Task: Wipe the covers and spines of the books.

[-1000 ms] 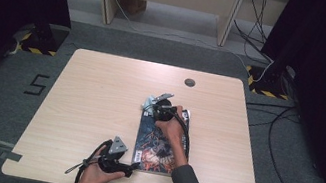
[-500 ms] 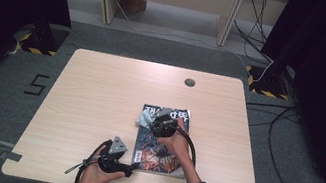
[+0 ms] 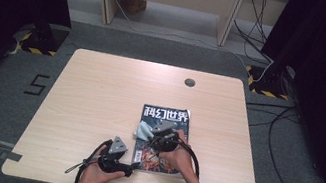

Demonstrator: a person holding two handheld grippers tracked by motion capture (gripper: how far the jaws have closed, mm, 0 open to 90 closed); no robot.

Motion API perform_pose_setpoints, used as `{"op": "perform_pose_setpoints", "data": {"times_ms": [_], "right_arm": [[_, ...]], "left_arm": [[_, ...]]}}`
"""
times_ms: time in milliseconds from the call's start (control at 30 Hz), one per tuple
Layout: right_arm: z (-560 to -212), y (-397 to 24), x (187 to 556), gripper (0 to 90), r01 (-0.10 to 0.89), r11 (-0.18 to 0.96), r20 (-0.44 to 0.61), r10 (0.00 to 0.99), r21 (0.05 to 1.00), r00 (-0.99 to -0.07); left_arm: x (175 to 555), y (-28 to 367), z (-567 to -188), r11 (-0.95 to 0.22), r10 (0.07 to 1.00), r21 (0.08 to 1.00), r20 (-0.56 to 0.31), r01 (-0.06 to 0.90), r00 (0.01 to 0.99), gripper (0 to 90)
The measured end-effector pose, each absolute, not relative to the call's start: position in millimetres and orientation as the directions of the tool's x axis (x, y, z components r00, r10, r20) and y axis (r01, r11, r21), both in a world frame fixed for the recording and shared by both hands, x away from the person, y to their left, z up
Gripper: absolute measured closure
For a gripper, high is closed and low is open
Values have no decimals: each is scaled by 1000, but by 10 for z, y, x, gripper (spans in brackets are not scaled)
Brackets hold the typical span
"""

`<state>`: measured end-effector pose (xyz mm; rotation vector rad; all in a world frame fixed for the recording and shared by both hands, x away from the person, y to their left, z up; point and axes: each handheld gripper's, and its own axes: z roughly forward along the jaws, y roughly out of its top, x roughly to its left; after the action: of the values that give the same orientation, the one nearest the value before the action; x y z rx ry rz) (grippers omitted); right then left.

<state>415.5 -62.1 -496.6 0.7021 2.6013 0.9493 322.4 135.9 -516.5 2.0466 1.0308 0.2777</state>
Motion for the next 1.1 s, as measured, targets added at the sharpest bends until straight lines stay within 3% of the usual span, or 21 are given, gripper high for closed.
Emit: {"op": "perform_pose_setpoints", "data": {"times_ms": [233,433,633,1100], "right_arm": [[-4955,-593,4146,748,345,676,-119,540,651,-833],[-4943,-588,4047,758,359,679,-101,538,640,-837],[-4940,-664,3723,758,326,697,-82,483,639,-872],[-4929,-783,3347,758,289,719,-61,418,632,-907]], "left_arm": [[3190,1481,-5088,-311,736,751,-197,582,648,232],[3272,1728,-5026,-266,789,757,-186,597,586,232],[3373,1987,-5008,-216,833,760,-184,613,521,233],[3381,1957,-5033,-236,836,748,-170,621,522,235]]}}
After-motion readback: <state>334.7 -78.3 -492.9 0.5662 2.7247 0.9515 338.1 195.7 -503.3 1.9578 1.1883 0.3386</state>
